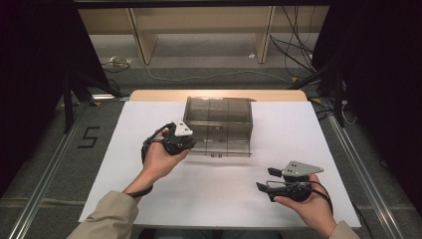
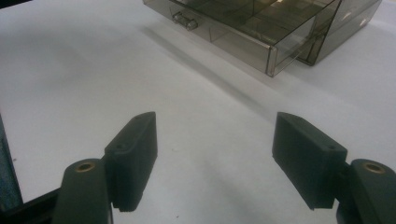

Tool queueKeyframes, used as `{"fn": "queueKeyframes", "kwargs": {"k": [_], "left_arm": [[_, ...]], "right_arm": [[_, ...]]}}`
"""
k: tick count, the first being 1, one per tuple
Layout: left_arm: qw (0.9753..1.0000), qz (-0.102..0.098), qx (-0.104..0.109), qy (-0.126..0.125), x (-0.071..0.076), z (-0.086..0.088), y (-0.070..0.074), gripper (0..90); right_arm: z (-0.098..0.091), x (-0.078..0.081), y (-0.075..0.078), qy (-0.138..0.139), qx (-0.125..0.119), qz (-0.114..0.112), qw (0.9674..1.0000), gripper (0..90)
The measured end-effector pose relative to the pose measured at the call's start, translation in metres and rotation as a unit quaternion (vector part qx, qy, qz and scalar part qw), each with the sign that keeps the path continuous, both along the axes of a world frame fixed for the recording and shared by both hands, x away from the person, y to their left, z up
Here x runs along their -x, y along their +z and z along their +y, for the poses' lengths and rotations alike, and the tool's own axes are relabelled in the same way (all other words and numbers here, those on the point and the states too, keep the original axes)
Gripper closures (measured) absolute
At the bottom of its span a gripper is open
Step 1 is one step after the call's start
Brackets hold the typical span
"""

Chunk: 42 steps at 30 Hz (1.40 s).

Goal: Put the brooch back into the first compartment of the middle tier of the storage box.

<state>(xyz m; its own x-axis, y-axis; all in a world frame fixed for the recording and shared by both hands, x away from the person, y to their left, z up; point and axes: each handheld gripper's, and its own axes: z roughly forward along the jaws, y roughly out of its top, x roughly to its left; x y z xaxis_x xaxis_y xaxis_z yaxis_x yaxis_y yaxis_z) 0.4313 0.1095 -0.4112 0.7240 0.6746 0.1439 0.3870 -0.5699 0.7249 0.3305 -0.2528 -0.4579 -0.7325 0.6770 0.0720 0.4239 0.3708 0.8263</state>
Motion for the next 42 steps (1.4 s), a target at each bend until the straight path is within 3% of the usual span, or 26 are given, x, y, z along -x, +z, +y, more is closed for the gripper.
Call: {"fn": "queueKeyframes", "kwargs": {"k": [42], "left_arm": [[1.0, -0.001, -0.006, -0.004, -0.0039, -0.01, -0.0018, 80.4]], "right_arm": [[0.0, 0.0003, 0.0003, 0.001, -0.001, -0.001, 1.0, 31.9]]}}
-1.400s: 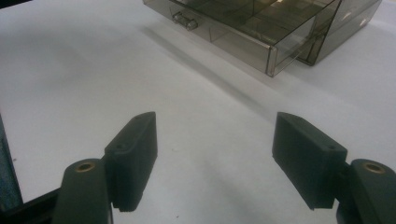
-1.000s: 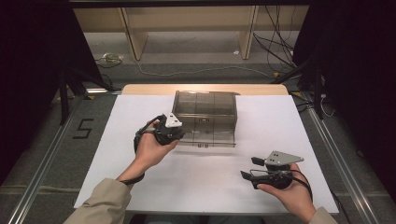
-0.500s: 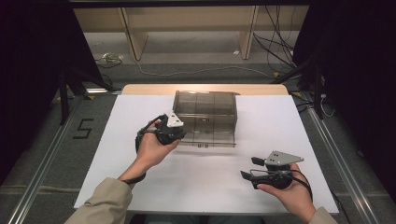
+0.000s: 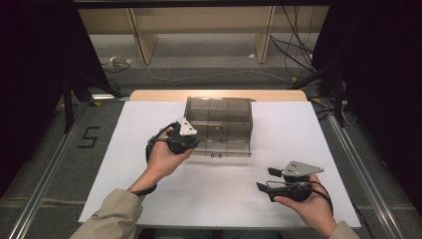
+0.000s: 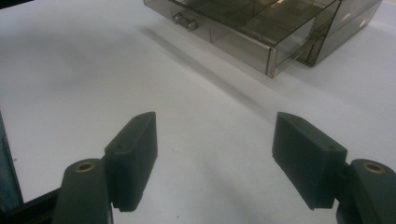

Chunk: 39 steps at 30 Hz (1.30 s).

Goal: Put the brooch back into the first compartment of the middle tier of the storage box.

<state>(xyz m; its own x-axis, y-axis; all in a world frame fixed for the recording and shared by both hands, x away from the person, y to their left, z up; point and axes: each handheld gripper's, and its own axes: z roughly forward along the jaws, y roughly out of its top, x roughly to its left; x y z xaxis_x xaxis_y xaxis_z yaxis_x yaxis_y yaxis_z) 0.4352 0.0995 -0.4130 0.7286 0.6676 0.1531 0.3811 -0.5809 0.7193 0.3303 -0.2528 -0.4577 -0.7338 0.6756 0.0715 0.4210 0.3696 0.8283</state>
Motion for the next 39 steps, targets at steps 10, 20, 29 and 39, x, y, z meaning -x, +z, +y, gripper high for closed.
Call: {"fn": "queueKeyframes", "kwargs": {"k": [10, 20, 29, 39], "left_arm": [[1.0, 0.003, -0.001, -0.001, -0.0015, -0.0013, -0.0008, 80.5], [1.0, 0.004, 0.002, 0.0, -0.0021, -0.0043, -0.002, 80.4], [1.0, 0.005, -0.003, -0.002, -0.0033, -0.0067, -0.0038, 80.4], [1.0, 0.004, -0.008, -0.004, -0.0061, -0.0087, -0.0061, 80.4]], "right_arm": [[0.0, 0.0, 0.0001, 0.001, 0.002, 0.0, 1.0, 31.9], [0.0002, 0.0, -0.0003, 0.0, 0.001, 0.001, 1.0, 32.0], [0.0001, -0.0001, -0.0005, 0.0, 0.001, 0.002, 1.0, 32.0], [0.0001, -0.0003, -0.0006, 0.0, 0.001, 0.001, 1.0, 32.1]]}}
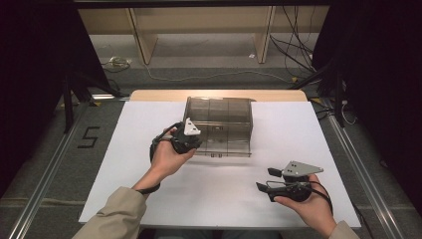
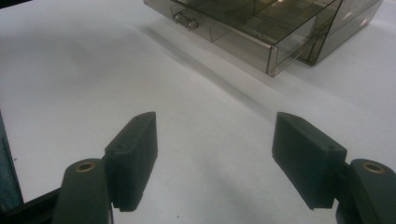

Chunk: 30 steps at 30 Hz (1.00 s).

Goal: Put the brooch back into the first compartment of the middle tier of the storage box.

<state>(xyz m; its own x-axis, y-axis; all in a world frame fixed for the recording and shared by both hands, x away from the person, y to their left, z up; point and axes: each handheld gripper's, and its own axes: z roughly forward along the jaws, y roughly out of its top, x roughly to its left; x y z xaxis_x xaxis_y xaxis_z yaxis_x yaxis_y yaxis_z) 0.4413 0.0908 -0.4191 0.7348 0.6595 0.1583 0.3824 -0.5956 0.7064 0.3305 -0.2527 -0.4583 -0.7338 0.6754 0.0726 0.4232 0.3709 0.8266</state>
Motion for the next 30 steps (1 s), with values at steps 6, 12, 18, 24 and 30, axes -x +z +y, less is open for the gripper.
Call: {"fn": "queueKeyframes", "kwargs": {"k": [6, 12, 18, 24, 30], "left_arm": [[1.0, 0.003, -0.005, -0.003, -0.0012, -0.0009, -0.0012, 80.4], [1.0, 0.002, -0.004, -0.001, -0.0029, -0.0006, -0.0014, 80.4], [1.0, 0.002, -0.006, 0.0, -0.0044, -0.0002, -0.0028, 80.4], [1.0, 0.002, -0.007, 0.0, -0.0051, -0.0012, -0.0043, 80.4], [1.0, 0.002, -0.009, -0.001, -0.0062, -0.0024, -0.0051, 80.4]], "right_arm": [[-0.0004, 0.0002, 0.0002, -0.001, 0.0, 0.0, 1.0, 32.1], [-0.0004, 0.0004, 0.0005, -0.001, 0.0, 0.0, 1.0, 32.1], [-0.0005, 0.0002, 0.0004, 0.0, 0.0, -0.001, 1.0, 32.0], [-0.0004, 0.0003, 0.0006, 0.0, -0.001, -0.002, 1.0, 32.1], [-0.0005, 0.0003, 0.0006, 0.0, -0.001, -0.002, 1.0, 32.1]]}}
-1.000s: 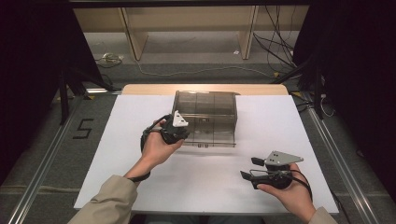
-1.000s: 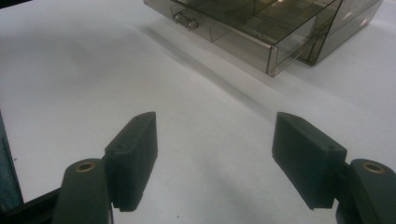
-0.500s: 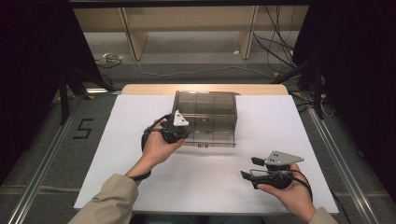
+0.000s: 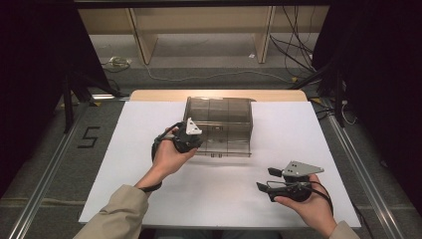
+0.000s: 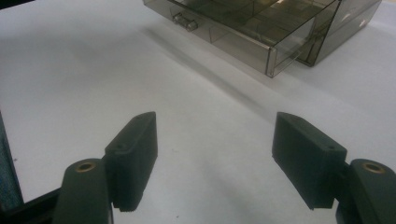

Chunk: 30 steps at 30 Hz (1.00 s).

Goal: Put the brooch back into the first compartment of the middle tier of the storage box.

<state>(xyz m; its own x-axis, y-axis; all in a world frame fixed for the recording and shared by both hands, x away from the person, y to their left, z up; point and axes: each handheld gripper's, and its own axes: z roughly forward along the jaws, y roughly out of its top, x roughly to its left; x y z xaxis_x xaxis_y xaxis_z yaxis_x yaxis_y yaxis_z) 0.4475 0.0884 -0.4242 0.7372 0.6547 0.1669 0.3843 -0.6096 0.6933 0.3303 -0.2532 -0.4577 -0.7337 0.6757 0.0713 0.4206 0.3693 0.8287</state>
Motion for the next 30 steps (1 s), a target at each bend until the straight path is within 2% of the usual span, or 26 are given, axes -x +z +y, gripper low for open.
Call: {"fn": "queueKeyframes", "kwargs": {"k": [30], "left_arm": [[1.0, 0.0, -0.005, 0.0, -0.0046, -0.0026, -0.0056, 80.3]], "right_arm": [[0.0, 0.0002, 0.0001, 0.0, 0.0, 0.001, 1.0, 32.1]]}}
